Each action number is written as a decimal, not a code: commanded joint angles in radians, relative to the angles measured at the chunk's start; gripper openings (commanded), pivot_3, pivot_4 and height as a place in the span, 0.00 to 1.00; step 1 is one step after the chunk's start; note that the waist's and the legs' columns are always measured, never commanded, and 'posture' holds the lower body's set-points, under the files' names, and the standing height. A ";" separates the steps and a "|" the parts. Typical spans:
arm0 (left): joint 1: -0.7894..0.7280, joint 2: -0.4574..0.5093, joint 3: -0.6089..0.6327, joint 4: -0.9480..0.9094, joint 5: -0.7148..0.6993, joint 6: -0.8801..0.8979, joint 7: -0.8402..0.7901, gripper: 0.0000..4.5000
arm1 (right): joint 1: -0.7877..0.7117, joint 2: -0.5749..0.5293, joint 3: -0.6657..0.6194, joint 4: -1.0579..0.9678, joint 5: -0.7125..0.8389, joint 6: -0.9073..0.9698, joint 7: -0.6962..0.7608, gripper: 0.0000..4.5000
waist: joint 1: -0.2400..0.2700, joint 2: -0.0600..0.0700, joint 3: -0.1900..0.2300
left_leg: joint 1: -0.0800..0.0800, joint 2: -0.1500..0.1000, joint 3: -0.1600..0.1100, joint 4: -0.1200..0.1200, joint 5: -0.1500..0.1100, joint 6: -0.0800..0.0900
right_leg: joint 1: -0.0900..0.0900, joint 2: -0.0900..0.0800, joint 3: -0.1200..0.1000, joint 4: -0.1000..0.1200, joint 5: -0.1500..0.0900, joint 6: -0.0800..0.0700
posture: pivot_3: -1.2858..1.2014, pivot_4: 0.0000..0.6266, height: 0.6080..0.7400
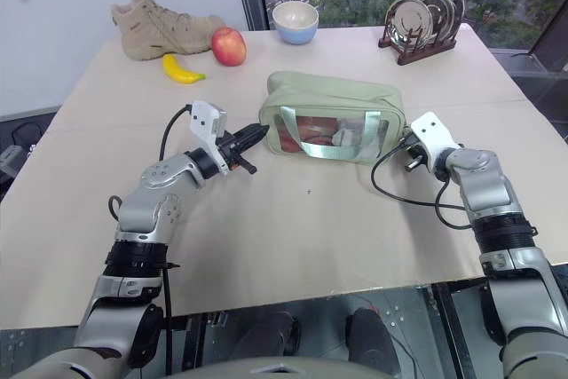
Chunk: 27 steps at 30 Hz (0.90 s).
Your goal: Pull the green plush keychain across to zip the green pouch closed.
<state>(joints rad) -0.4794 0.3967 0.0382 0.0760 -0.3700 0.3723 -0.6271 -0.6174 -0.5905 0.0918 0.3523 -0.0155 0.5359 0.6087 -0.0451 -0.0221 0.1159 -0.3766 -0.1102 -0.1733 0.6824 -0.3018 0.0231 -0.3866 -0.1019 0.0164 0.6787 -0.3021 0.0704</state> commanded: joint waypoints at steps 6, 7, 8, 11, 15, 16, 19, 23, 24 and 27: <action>0.084 0.044 0.043 -0.142 -0.085 0.024 -0.091 0.23 | 0.063 -0.027 -0.153 -0.271 0.168 -0.040 0.092 0.23 | 0.003 0.001 0.001 | -0.003 0.000 -0.001 0.000 0.000 0.000 | -0.004 0.000 0.000 0.000 0.000 0.000 | 0.52 0.24 1.00; 0.091 0.053 0.049 -0.155 -0.095 0.027 -0.106 0.32 | 0.092 -0.044 -0.167 -0.330 0.187 -0.021 0.108 0.35 | 0.005 0.001 0.001 | -0.005 0.000 -0.001 0.000 0.000 0.000 | -0.005 0.000 -0.001 -0.001 0.000 0.000 | 0.52 0.24 1.00; 0.099 0.063 0.055 -0.167 -0.108 0.034 -0.120 0.45 | 0.120 -0.064 -0.182 -0.379 0.201 -0.002 0.119 0.46 | 0.007 0.001 0.001 | -0.006 0.000 -0.002 0.000 0.000 0.000 | -0.006 -0.001 -0.001 -0.001 0.000 0.000 | 0.52 0.24 1.00; 0.144 0.111 0.091 -0.221 -0.161 0.064 -0.171 0.74 | 0.229 -0.127 -0.270 -0.527 0.262 0.055 0.143 0.76 | 0.010 0.002 0.001 | -0.007 -0.002 -0.004 -0.001 0.000 0.000 | -0.007 -0.001 -0.001 -0.001 0.000 0.000 | 0.52 0.24 1.00; 0.226 0.188 0.147 -0.279 -0.196 0.067 -0.231 0.99 | 0.395 -0.190 -0.456 -0.712 0.368 0.109 0.184 1.00 | 0.011 0.003 0.002 | -0.006 -0.003 -0.004 -0.005 0.000 0.001 | -0.007 -0.002 -0.001 -0.002 0.000 0.000 | 0.52 0.24 1.00; 0.251 0.208 0.162 -0.288 -0.196 0.053 -0.247 0.99 | 0.440 -0.204 -0.512 -0.763 0.396 0.125 0.194 1.00 | 0.012 0.004 0.002 | -0.005 -0.002 -0.003 -0.007 0.000 0.001 | -0.007 -0.002 -0.001 -0.002 0.000 0.000 | 0.52 0.24 1.00; 0.318 0.260 0.212 -0.311 -0.223 0.041 -0.305 0.99 | 0.560 -0.236 -0.668 -0.893 0.477 0.186 0.225 1.00 | 0.013 0.004 0.003 | -0.004 -0.001 -0.003 -0.008 0.000 0.001 | -0.006 -0.001 0.000 -0.002 0.000 0.000 | 0.52 0.24 1.00; 0.352 0.302 0.266 -0.321 -0.249 0.058 -0.320 0.99 | 0.711 -0.269 -0.814 -1.023 0.552 0.261 0.267 1.00 | 0.029 0.005 0.003 | 0.000 0.001 -0.002 -0.009 0.000 0.001 | -0.001 0.000 0.000 -0.006 0.000 0.000 | 0.52 0.24 1.00; 0.358 0.312 0.275 -0.320 -0.254 0.061 -0.326 0.99 | 0.747 -0.272 -0.836 -1.051 0.563 0.272 0.272 1.00 | 0.031 0.005 0.003 | 0.000 0.001 -0.002 -0.010 0.000 0.001 | 0.000 0.000 0.000 -0.007 0.000 0.000 | 0.52 0.24 1.00; 0.367 0.328 0.287 -0.315 -0.262 0.057 -0.345 0.99 | 0.803 -0.273 -0.864 -1.091 0.578 0.281 0.260 1.00 | 0.035 0.005 0.003 | 0.002 0.001 -0.002 -0.010 0.000 0.001 | 0.001 0.000 -0.001 -0.008 0.000 0.000 | 0.52 0.24 1.00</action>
